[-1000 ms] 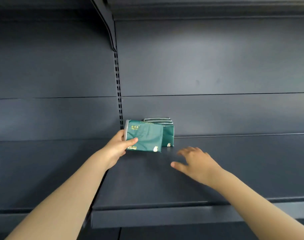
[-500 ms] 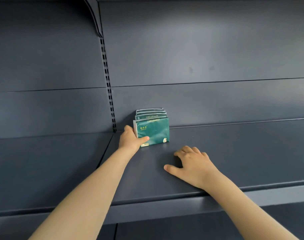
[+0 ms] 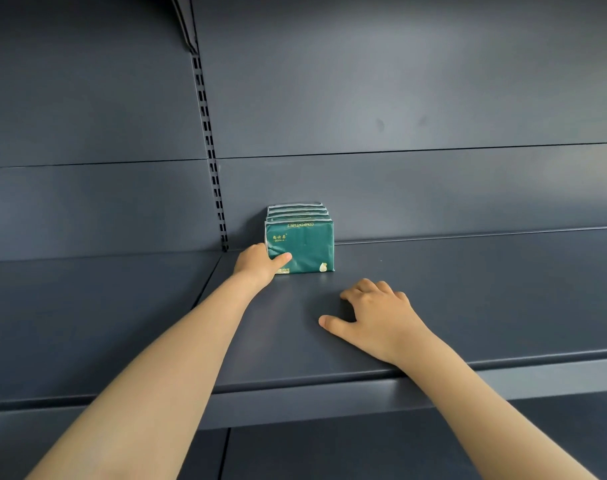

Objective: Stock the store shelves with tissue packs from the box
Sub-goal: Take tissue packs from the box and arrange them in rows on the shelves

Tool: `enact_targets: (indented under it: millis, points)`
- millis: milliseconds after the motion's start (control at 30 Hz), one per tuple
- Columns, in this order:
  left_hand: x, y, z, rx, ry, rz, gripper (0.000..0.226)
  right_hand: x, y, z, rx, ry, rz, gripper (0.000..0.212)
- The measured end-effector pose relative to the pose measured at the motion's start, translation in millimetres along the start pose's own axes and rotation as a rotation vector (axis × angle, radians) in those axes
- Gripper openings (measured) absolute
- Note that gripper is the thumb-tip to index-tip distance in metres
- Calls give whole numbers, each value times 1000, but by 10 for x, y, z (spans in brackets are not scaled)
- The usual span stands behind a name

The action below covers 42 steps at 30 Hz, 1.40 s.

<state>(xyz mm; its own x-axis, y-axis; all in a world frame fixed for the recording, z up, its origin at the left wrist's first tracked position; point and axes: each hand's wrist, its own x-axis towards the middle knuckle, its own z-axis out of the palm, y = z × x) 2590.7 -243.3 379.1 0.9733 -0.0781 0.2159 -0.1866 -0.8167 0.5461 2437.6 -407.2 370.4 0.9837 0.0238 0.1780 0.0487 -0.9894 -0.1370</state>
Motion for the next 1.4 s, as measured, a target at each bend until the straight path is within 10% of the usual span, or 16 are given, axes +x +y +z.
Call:
enact_targets:
  millis: [567,1400]
  points:
    - [-1713,182,-1148,737,46,256,27,-311,-186,-729,-114,-197,8,45]
    - [-4262,1630,-2252,513,181,309,26,-3208,138,-2818,-274,224,58,57]
